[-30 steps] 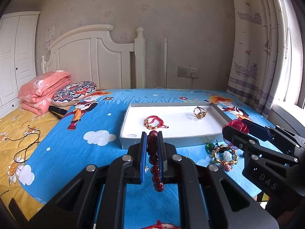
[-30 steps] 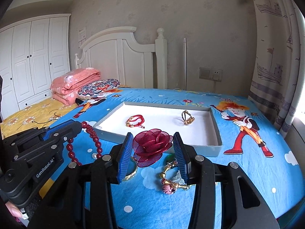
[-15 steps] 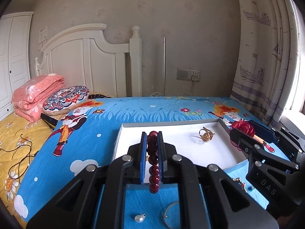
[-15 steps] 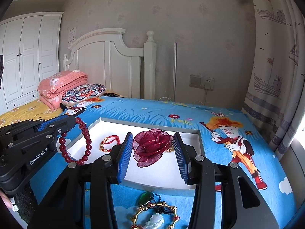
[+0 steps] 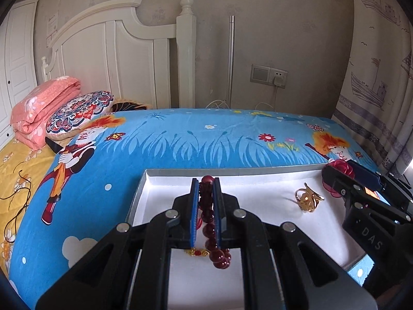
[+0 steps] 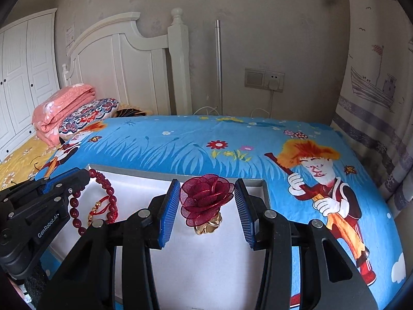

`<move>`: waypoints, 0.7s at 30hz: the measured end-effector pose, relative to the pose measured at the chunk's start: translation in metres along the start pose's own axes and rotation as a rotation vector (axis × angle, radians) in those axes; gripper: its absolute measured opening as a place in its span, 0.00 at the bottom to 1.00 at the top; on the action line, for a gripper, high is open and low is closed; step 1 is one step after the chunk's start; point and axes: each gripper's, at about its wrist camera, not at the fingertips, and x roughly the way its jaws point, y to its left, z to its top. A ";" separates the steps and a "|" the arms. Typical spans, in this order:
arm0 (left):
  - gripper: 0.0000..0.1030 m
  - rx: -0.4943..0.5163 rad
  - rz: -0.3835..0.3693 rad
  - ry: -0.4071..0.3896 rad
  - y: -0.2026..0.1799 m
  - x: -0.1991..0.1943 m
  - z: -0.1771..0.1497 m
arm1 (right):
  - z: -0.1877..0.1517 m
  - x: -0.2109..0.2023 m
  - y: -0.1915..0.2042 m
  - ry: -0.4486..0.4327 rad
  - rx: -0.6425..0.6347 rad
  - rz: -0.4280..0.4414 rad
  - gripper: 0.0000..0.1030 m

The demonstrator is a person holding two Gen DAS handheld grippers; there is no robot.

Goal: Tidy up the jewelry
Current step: 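Carry the bead bracelet and rose into the tray and open both tools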

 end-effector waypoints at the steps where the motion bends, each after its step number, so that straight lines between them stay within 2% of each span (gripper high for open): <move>1: 0.10 -0.002 0.006 0.007 0.001 0.005 0.002 | 0.000 0.005 -0.001 0.011 0.001 -0.001 0.40; 7: 0.13 -0.030 0.029 0.078 0.009 0.028 0.001 | -0.007 0.024 -0.002 0.080 0.007 -0.009 0.44; 8: 0.23 -0.036 0.031 0.085 0.011 0.029 -0.001 | -0.008 0.024 -0.004 0.085 0.011 -0.006 0.46; 9: 0.35 -0.043 0.030 0.085 0.013 0.028 -0.002 | -0.008 0.024 -0.005 0.087 0.019 -0.003 0.53; 10: 0.38 -0.047 0.036 0.076 0.014 0.026 -0.003 | -0.008 0.023 -0.007 0.084 0.028 -0.002 0.58; 11: 0.42 -0.045 0.045 0.066 0.015 0.023 -0.004 | -0.008 0.021 -0.008 0.079 0.032 -0.003 0.58; 14: 0.44 -0.031 0.058 0.055 0.016 0.015 -0.005 | -0.007 0.012 -0.009 0.063 0.022 -0.008 0.58; 16: 0.52 -0.034 0.067 0.049 0.018 0.006 -0.007 | -0.005 0.001 -0.009 0.046 0.018 -0.002 0.58; 18: 0.70 -0.046 0.081 0.036 0.021 -0.009 -0.009 | -0.006 -0.014 -0.009 0.022 0.014 0.007 0.58; 21: 0.81 -0.061 0.073 0.004 0.024 -0.037 -0.019 | -0.014 -0.040 -0.008 -0.008 0.012 0.020 0.58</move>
